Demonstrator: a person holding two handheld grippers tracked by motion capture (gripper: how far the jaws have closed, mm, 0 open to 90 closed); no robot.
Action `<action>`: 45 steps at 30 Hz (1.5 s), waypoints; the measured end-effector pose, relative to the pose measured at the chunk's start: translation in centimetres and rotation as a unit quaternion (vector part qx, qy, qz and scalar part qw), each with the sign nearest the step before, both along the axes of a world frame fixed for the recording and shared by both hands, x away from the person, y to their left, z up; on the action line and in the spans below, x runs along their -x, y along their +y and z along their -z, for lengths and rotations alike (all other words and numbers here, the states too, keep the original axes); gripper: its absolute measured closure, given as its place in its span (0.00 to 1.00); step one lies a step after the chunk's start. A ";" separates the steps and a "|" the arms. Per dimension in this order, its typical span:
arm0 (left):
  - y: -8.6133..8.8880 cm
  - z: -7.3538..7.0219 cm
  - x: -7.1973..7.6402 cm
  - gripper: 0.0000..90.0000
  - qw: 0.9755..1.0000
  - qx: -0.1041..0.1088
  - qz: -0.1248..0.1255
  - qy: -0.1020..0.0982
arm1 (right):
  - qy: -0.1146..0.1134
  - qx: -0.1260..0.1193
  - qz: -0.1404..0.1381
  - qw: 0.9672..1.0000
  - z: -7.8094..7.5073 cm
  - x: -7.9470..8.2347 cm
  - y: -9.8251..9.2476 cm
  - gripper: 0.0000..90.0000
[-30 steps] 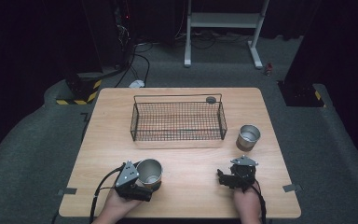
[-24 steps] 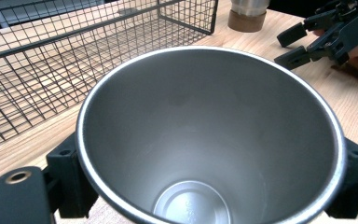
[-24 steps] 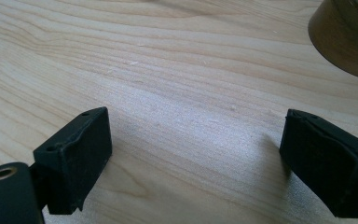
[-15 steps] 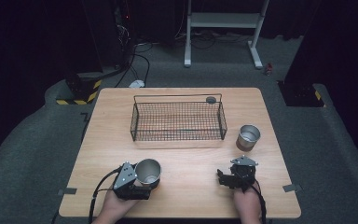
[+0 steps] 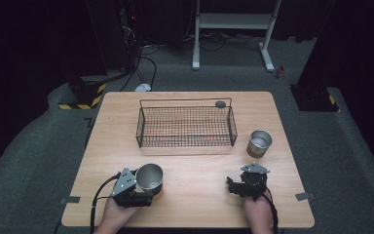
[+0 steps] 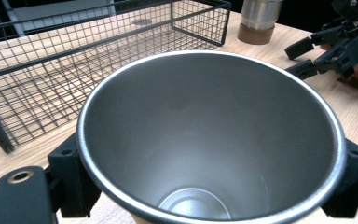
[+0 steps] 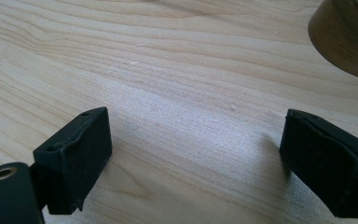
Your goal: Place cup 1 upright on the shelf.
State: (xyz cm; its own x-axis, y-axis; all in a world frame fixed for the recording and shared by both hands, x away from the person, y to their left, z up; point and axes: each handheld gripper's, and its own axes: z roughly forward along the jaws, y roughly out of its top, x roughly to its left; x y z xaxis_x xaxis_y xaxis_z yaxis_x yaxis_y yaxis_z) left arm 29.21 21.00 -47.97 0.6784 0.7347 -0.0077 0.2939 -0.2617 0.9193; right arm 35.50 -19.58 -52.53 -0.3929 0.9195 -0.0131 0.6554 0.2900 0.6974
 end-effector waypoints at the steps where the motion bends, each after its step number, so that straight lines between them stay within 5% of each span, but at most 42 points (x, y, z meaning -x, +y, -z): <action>1: 0.1 0.0 0.0 0.15 1.000 0.000 -0.003 -0.001 | 0.001 0.000 0.000 1.000 0.0 0.0 0.0 0.10; 16: 0.7 -0.4 -0.7 0.15 1.000 0.012 -0.016 0.012 | 0.001 -0.001 0.000 1.000 0.0 0.0 0.0 0.10; 28: 0.2 -1.7 -1.3 0.15 0.998 0.020 -0.055 0.008 | 0.002 -0.001 -0.001 1.000 0.0 0.0 0.0 0.10; 35: 0.0 -2.6 -1.9 0.15 0.996 0.049 -0.072 0.009 | 0.000 0.001 -0.003 1.000 0.0 0.0 0.0 0.10; 45: -0.6 -3.4 -2.4 0.15 0.996 0.040 -0.077 0.007 | -0.001 0.002 -0.006 1.000 0.0 0.1 -0.1 0.10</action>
